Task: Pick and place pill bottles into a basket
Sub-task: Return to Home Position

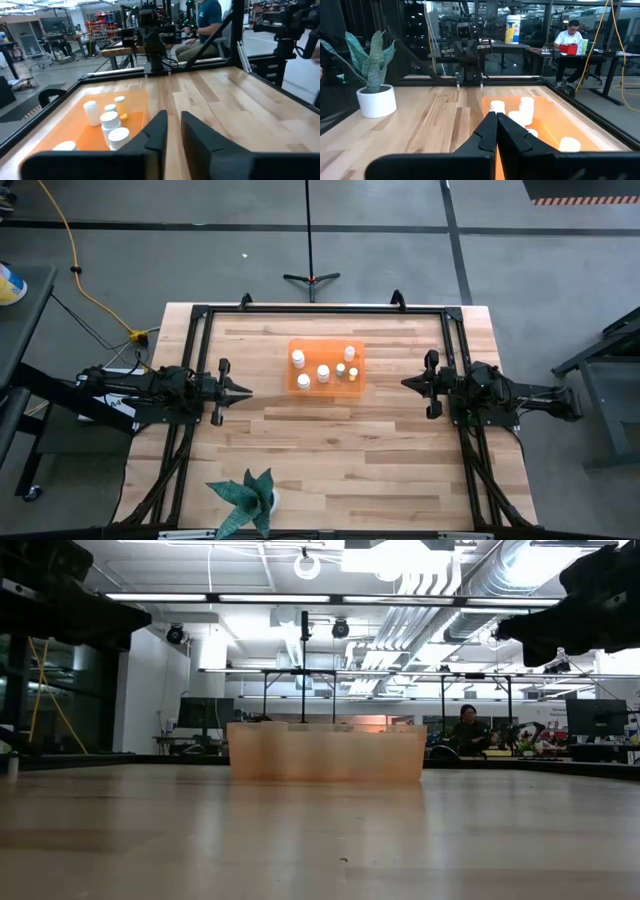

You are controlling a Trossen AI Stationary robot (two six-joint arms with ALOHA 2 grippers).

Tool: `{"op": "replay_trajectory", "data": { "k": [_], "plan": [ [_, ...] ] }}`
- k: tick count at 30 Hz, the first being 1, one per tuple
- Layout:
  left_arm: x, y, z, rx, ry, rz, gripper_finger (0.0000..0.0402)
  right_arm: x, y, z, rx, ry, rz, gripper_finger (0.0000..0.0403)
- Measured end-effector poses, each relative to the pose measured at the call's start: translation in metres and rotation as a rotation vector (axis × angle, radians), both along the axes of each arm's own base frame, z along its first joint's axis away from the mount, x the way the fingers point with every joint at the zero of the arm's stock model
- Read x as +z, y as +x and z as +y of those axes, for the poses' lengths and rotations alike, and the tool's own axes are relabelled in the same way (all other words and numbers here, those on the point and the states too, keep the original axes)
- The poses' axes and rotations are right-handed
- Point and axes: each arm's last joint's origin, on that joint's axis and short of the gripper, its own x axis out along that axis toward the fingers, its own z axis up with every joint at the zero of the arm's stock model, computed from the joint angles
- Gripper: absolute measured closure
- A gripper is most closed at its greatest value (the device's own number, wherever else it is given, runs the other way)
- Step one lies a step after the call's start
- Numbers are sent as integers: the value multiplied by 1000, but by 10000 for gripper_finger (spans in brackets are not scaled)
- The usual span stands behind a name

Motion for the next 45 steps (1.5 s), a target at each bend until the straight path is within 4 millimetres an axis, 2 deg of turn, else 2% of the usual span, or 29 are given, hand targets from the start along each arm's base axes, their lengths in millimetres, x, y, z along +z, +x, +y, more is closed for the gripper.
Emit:
{"op": "replay_trajectory", "data": {
  "k": [4, 9, 14, 18, 21, 23, 28, 33, 38, 45],
  "plan": [
    [0, 0, 0, 11, 9, -2, 290, 0, 0, 0, 0, 1, 2, 403],
    [0, 0, 0, 11, 2, -4, 293, 0, 0, 0, 0, 1, 3, 402],
    [0, 0, 0, 16, 1, -4, 323, 0, 0, 0, 0, 1, 3, 402],
    [0, 0, 0, 16, 10, -4, 375, 0, 0, 0, 0, 1, 4, 402],
    [0, 0, 0, 16, 6, -4, 380, 0, 0, 0, 1, 1, 4, 402],
    [0, 0, 1, 20, -2, -4, 363, 0, 0, 0, 1, 1, 4, 402],
    [0, 0, 1, 20, -2, -4, 275, 0, 0, 0, 1, 1, 4, 402],
    [0, 0, 1, 20, -1, -4, 216, 0, 0, 0, 1, 2, 5, 402],
    [0, 0, 0, 16, -62, -2, 188, -1, 0, 0, 1, 1, 5, 402],
    [0, 0, 0, 14, -62, -2, 182, -1, 0, 0, 1, 2, 5, 402]
  ]
}}
